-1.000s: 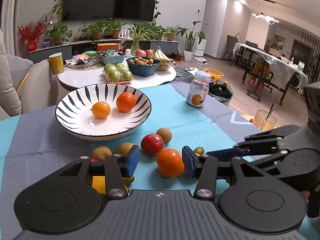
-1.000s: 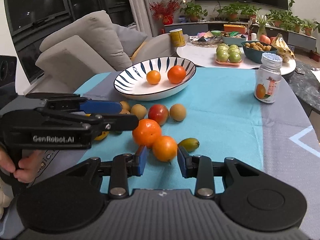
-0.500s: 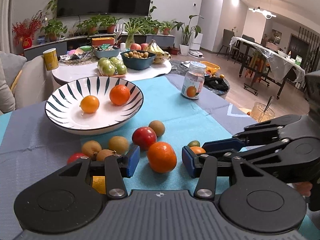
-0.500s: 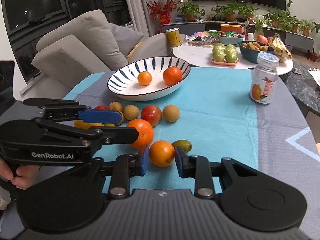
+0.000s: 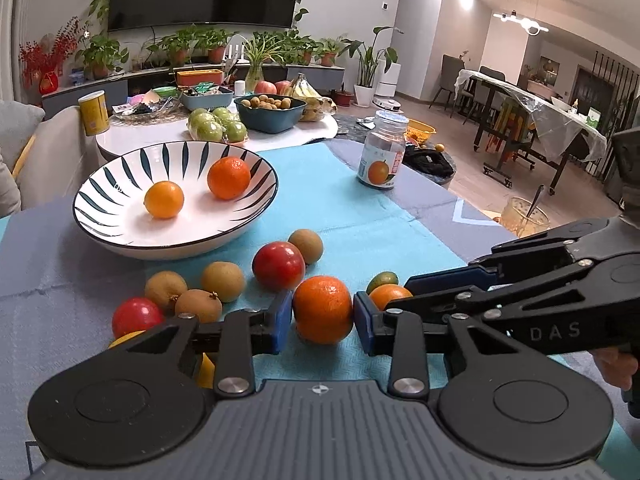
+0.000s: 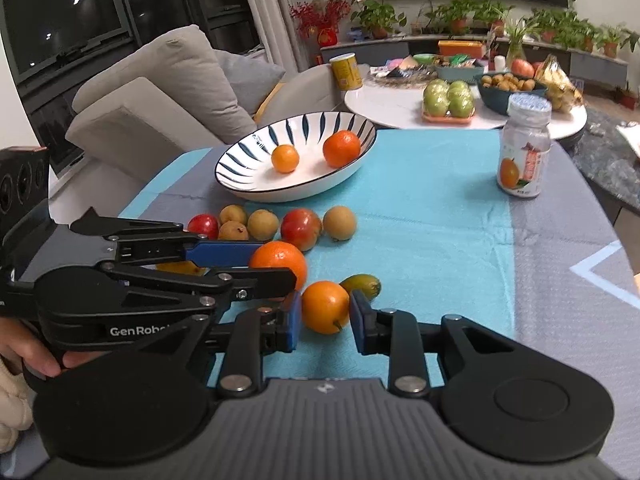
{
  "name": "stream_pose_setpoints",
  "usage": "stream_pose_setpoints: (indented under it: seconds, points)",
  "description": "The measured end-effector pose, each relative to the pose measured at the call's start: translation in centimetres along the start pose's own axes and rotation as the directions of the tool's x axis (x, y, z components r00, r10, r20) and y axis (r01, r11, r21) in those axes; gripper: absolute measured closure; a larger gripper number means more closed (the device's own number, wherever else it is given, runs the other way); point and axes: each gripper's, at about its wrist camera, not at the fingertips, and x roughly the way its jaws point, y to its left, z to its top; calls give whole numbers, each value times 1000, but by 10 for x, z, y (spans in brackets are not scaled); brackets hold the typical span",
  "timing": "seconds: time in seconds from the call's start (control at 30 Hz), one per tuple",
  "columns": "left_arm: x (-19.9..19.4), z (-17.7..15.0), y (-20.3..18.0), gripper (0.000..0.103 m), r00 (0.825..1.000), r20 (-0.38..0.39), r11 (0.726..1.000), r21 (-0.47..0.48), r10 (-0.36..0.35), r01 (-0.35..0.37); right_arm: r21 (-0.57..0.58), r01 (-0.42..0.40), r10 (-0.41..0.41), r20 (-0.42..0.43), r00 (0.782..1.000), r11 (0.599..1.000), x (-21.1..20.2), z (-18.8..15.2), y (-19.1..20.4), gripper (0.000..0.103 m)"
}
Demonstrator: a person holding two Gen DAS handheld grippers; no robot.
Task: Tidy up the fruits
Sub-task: 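Grasp an orange with the right gripper while the left gripper grasps another orange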
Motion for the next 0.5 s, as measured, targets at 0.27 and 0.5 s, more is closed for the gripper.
stream_pose_setpoints:
  seconds: [0.27, 0.5]
  points:
    - [-2, 0, 1, 72, 1000, 3, 1000, -5, 23, -23, 70, -28, 31, -44, 999, 997, 9, -4, -4, 39]
    - [-5, 0, 2, 72, 999, 14, 999, -24, 33, -33, 44, -6, 8, -36, 999, 999, 9, -4, 1, 39]
